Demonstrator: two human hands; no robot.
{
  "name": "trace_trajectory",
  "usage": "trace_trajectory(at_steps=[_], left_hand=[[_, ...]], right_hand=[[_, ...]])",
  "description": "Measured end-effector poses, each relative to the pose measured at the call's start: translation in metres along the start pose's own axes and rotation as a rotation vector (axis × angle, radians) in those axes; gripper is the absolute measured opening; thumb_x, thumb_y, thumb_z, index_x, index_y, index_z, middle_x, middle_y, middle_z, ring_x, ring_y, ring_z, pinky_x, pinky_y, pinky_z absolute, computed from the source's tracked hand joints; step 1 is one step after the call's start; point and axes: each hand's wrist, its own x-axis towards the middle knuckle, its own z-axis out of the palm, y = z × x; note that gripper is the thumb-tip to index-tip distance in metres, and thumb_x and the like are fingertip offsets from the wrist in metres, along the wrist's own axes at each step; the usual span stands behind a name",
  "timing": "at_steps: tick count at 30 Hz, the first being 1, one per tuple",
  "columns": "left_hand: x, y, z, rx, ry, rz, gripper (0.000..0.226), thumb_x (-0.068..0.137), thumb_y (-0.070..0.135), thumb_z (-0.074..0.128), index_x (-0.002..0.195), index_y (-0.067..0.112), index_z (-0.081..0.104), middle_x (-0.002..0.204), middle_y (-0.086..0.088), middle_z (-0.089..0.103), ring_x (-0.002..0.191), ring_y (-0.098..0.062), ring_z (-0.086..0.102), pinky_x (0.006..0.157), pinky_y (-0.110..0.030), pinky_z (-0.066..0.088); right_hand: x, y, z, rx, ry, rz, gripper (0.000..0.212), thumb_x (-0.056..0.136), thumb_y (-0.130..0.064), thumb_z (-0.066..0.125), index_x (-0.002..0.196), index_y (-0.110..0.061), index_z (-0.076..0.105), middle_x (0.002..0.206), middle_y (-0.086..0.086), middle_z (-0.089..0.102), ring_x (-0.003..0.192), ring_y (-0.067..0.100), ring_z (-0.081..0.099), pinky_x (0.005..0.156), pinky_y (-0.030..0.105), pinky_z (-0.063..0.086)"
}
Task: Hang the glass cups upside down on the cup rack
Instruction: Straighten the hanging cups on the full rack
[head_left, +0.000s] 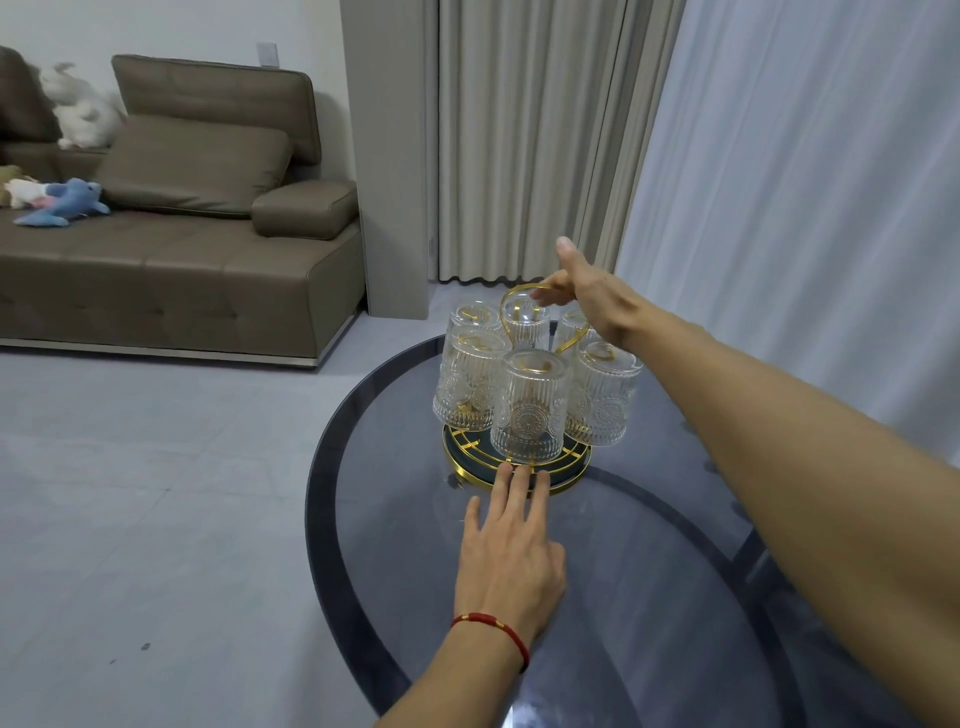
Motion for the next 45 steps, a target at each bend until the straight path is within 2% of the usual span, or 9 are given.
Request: trace_trajectory(at_steps=[5,7,11,16,19,22,30,38,45], left_hand=[[-0.002,0.001,-0.001,-0.006,0.005,0.000,0.071,0.096,0.027,0.035,0.160,0.025,0.004,0.170,-0.002,0.002,0.154,-0.020,-0.012,0.124,-0.053,0.006],[-0.002,0.001,0.000,-0.011,0.004,0.000,0.071,0.096,0.027,0.035,0.160,0.025,0.004,0.170,-0.002,0.002,0.154,-0.020,-0.013,0.124,-0.053,0.006],[0.000,0.000,0.002,-0.012,0.000,0.000,0.072,0.096,0.028,0.035,0.160,0.025,0.003,0.170,-0.002,-0.001,0.153,-0.020,-0.014,0.124,-0.053,0.003],[0.000,-0.001,0.004,-0.011,-0.006,-0.001,0.072,0.095,0.029,0.034,0.159,0.026,0.001,0.170,-0.001,-0.003,0.153,-0.020,-0.016,0.124,-0.053,0.002],[0.000,-0.001,0.004,-0.011,-0.008,0.000,0.073,0.095,0.029,0.035,0.159,0.027,0.000,0.170,0.000,-0.004,0.153,-0.019,-0.016,0.124,-0.053,0.001],[0.000,-0.001,0.004,-0.011,-0.007,0.002,0.073,0.095,0.029,0.035,0.159,0.026,0.000,0.170,0.000,-0.005,0.153,-0.019,-0.017,0.124,-0.053,0.001],[-0.001,-0.001,0.003,-0.006,-0.010,0.003,0.073,0.095,0.030,0.033,0.159,0.027,-0.001,0.169,0.000,-0.006,0.152,-0.019,-0.018,0.124,-0.052,0.000],[-0.002,0.000,0.005,-0.014,0.009,0.002,0.074,0.093,0.029,0.032,0.159,0.026,0.000,0.170,0.001,-0.004,0.152,-0.018,-0.019,0.123,-0.051,-0.002],[-0.001,-0.001,0.005,-0.018,-0.005,0.000,0.073,0.094,0.032,0.031,0.159,0.027,-0.002,0.170,0.001,-0.006,0.152,-0.018,-0.020,0.124,-0.051,-0.001]], right_hand=[[0.015,-0.006,0.001,-0.042,-0.082,0.099,0.102,0.087,-0.086,0.002,0.098,-0.025,0.083,0.123,0.000,0.069,0.120,0.021,0.057,0.119,0.056,0.023],[0.020,-0.008,-0.001,-0.092,-0.099,0.147,0.108,0.078,-0.093,0.001,0.093,-0.028,0.085,0.130,0.006,0.064,0.122,0.025,0.051,0.119,0.063,0.016],[0.031,-0.011,-0.001,-0.146,-0.113,0.189,0.120,0.062,-0.102,0.001,0.105,-0.026,0.082,0.153,0.011,0.054,0.140,0.030,0.045,0.120,0.069,0.008],[0.040,-0.013,0.003,-0.178,-0.108,0.203,0.131,0.055,-0.105,-0.001,0.118,-0.022,0.078,0.165,0.013,0.038,0.151,0.035,0.034,0.120,0.071,0.007],[0.042,-0.015,0.005,-0.154,-0.104,0.228,0.132,0.060,-0.101,0.000,0.133,-0.016,0.070,0.162,0.013,0.043,0.148,0.035,0.038,0.122,0.068,0.011],[0.045,-0.016,0.005,-0.129,-0.105,0.202,0.118,0.083,-0.088,-0.002,0.152,-0.008,0.050,0.150,0.011,0.057,0.146,0.035,0.041,0.121,0.064,0.011],[0.046,-0.018,0.006,-0.148,-0.123,0.176,0.107,0.090,-0.082,-0.001,0.161,-0.010,0.034,0.151,0.010,0.057,0.151,0.035,0.035,0.122,0.064,0.008],[0.045,-0.013,0.008,-0.145,-0.079,0.186,0.124,0.074,-0.094,0.002,0.150,-0.011,0.053,0.153,0.009,0.055,0.150,0.033,0.037,0.123,0.064,0.011],[0.042,-0.016,0.005,-0.148,-0.043,0.074,0.105,0.088,-0.085,0.006,0.135,-0.015,0.068,0.155,0.009,0.054,0.147,0.030,0.042,0.125,0.062,0.013]])
